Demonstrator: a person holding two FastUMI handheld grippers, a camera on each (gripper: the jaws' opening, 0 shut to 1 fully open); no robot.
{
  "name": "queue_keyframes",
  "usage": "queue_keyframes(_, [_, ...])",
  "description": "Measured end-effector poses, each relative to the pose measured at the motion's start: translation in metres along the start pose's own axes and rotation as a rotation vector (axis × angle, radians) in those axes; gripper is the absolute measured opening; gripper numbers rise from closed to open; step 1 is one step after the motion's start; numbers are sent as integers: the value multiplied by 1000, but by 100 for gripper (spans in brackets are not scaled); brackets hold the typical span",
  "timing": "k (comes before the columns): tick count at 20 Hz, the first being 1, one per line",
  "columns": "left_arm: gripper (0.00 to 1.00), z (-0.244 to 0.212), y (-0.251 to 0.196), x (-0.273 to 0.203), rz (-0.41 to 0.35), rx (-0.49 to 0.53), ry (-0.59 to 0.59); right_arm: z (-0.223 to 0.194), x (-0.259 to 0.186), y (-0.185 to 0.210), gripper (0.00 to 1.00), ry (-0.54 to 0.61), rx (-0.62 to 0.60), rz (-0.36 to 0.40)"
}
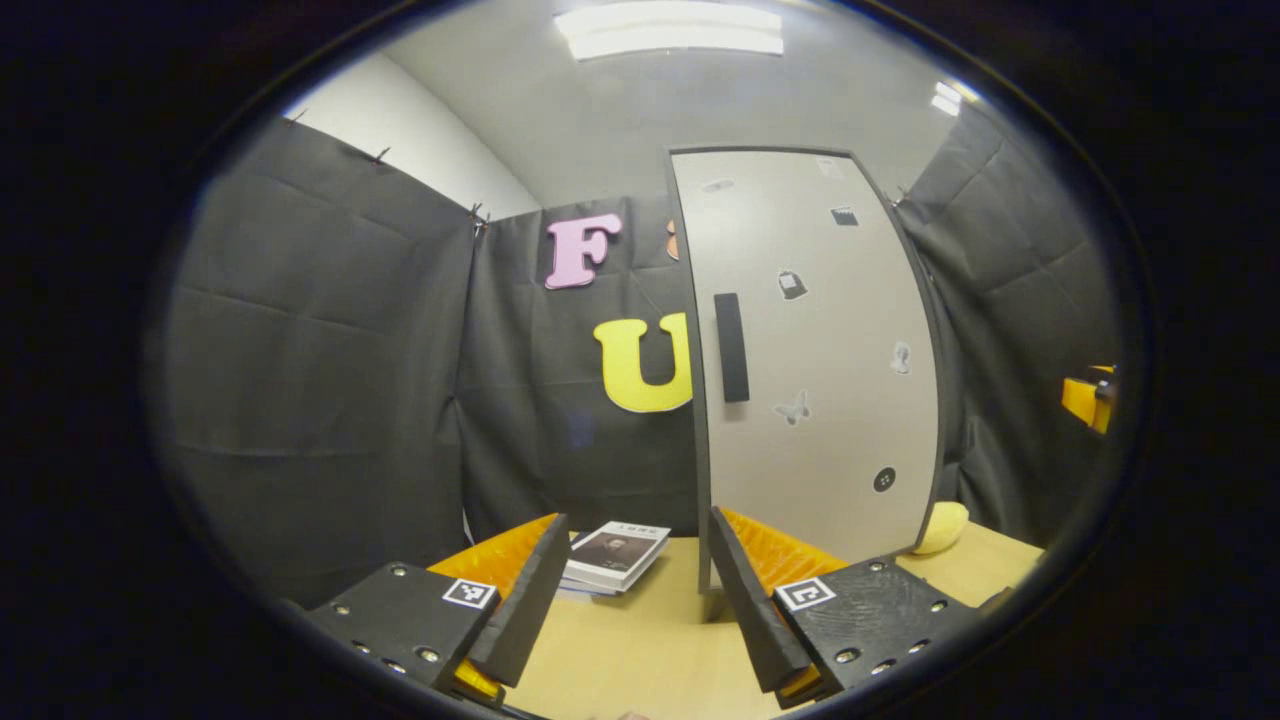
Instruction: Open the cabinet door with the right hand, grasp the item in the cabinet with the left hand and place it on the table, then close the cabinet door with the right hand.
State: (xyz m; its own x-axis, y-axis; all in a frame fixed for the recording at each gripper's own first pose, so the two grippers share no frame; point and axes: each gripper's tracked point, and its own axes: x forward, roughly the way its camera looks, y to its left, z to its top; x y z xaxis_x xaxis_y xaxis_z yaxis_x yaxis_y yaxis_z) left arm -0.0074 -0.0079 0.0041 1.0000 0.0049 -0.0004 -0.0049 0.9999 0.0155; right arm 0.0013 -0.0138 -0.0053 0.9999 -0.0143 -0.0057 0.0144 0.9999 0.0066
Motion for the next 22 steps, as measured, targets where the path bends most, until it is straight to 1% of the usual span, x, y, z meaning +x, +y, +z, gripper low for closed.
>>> queue_keyframes(1, [86,-1,-1,-2,1,0,1,-2,0,-2,97,1,1,1])
queue_keyframes(2, [83,0,-2,-3,2,-1,0,-3,0,-3,99,4,2,3])
queue_keyframes(5, [83,1,-6,-6,17,-7,0,-8,2,-5,99,18,2,15])
queue_keyframes(6, [86,1,-7,-7,25,-10,1,-7,4,-5,99,20,2,25])
queue_keyframes(7, [86,1,-9,-7,35,-13,2,-6,8,-3,97,18,3,37])
queue_keyframes(8, [86,1,-11,-9,47,-14,4,-3,11,-1,99,13,4,51])
queue_keyframes(9, [86,-1,-10,-14,61,-15,6,0,14,1,99,10,5,68])
queue_keyframes(10, [83,-2,-9,-18,78,-13,11,2,19,7,99,9,5,89])
queue_keyframes(11, [83,-5,-6,-20,99,-8,17,5,24,14,99,11,6,114])
queue_keyframes(12, [83,-8,-1,-23,121,-1,23,10,29,25,97,13,13,144])
queue_keyframes(13, [83,-8,2,-24,142,7,27,15,33,36,99,9,23,177])
queue_keyframes(15, [83,-10,17,-32,177,12,31,27,42,59,99,3,46,228])
queue_keyframes(16, [83,-9,24,-34,185,10,29,33,46,70,97,6,56,246])
queue_keyframes(17, [83,-9,31,-36,191,11,25,39,50,83,97,11,66,265])
queue_keyframes(18, [86,-9,40,-34,198,17,22,46,54,97,99,14,75,281])
queue_keyframes(19, [83,-10,49,-33,203,25,21,52,59,111,99,16,83,294])
queue_keyframes(22, [84,-10,80,-30,209,33,16,77,71,153,99,3,92,326])
